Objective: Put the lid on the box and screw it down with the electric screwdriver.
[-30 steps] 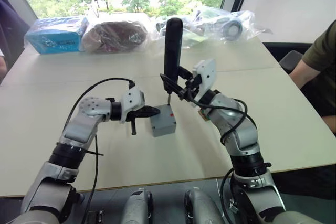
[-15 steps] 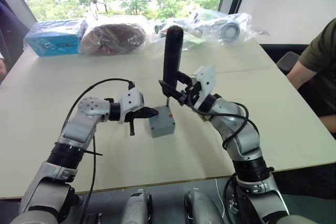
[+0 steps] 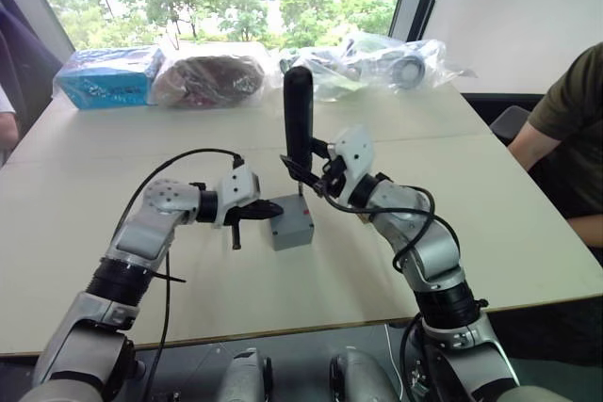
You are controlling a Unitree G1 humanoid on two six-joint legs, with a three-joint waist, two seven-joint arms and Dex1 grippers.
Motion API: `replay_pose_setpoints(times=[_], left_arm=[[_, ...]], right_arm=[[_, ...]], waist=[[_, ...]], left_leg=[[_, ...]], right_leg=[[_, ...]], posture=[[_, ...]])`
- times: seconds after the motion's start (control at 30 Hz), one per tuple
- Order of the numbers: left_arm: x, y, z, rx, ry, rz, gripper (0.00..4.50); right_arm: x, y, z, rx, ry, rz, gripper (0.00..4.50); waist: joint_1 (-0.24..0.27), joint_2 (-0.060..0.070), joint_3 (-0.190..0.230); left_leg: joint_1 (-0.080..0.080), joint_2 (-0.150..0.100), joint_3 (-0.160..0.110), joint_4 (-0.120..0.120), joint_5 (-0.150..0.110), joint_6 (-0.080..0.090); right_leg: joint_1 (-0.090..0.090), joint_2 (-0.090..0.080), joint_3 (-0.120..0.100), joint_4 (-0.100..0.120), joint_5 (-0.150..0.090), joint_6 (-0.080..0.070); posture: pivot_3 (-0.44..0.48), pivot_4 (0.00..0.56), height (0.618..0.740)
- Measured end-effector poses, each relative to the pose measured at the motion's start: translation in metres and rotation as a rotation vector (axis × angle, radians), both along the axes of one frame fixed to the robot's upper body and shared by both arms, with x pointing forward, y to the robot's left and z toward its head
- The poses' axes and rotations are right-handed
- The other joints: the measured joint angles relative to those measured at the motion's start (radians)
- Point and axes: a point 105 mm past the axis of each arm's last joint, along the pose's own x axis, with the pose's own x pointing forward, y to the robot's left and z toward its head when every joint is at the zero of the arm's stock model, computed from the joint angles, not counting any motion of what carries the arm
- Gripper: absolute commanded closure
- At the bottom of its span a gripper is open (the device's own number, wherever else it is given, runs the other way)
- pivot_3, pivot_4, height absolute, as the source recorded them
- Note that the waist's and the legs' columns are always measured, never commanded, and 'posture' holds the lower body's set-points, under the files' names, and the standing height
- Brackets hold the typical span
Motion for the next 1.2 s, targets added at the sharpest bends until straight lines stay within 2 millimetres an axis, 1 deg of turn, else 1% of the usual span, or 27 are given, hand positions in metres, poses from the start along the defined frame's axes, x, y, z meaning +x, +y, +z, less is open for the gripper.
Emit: replay_pose_setpoints(times=[0.27,0.8,0.9,1.0,1.07,1.13,1.2], left_arm=[[0.000,0.002,-0.004,-0.002,0.021,0.006,4.50],[-0.001,0.002,-0.004,-0.006,0.020,0.003,4.50],[-0.002,0.001,-0.003,-0.010,0.017,0.001,4.50],[-0.003,0.000,-0.001,-0.018,0.012,-0.005,4.50],[-0.004,-0.002,0.002,-0.020,0.005,-0.011,4.50],[-0.006,-0.004,0.005,-0.030,0.008,-0.018,4.50],[-0.008,-0.007,0.008,-0.037,0.003,-0.029,4.50]], right_arm=[[0.004,-0.002,-0.003,0.003,0.043,-0.022,2.64],[0.005,-0.003,-0.002,0.008,0.040,-0.034,2.64],[0.008,-0.008,0.002,0.029,0.029,-0.056,2.64],[0.009,-0.014,0.008,0.101,0.027,-0.070,2.64],[0.008,-0.016,0.012,0.125,0.025,-0.070,2.64],[0.007,-0.019,0.018,0.150,0.035,-0.068,2.64],[0.008,-0.024,0.023,0.169,0.054,-0.073,2.64]], waist=[[0.000,0.003,-0.012],[0.000,0.004,-0.012],[0.001,0.005,-0.012],[0.002,0.008,-0.007],[0.001,0.010,-0.005],[0.001,0.011,-0.004],[0.002,0.012,0.003]], left_leg=[[0.001,0.001,-0.001,-0.004,0.000,0.000],[0.001,0.000,-0.002,-0.006,0.000,-0.001],[-0.002,0.000,-0.002,-0.007,0.000,-0.001],[-0.006,-0.001,-0.002,-0.007,0.000,-0.001],[-0.012,-0.002,-0.002,-0.007,0.000,-0.001],[-0.020,-0.002,-0.002,-0.005,0.000,0.000],[-0.022,-0.003,-0.001,-0.005,0.000,0.000]], right_leg=[[0.003,0.000,-0.001,-0.007,0.000,0.000],[-0.001,-0.008,-0.002,-0.010,-0.001,-0.001],[-0.005,-0.009,-0.002,-0.010,0.000,-0.001],[-0.008,-0.011,-0.002,-0.010,0.000,-0.001],[-0.010,-0.012,-0.002,-0.009,0.000,-0.001],[-0.017,-0.012,-0.002,-0.008,0.000,-0.001],[-0.020,-0.012,-0.002,-0.008,0.001,-0.001]], posture=[[0.000,0.150,0.740],[0.000,0.150,0.740],[0.000,0.150,0.740],[0.000,0.150,0.740],[0.000,0.150,0.740],[0.000,0.150,0.740],[0.000,0.150,0.740]])
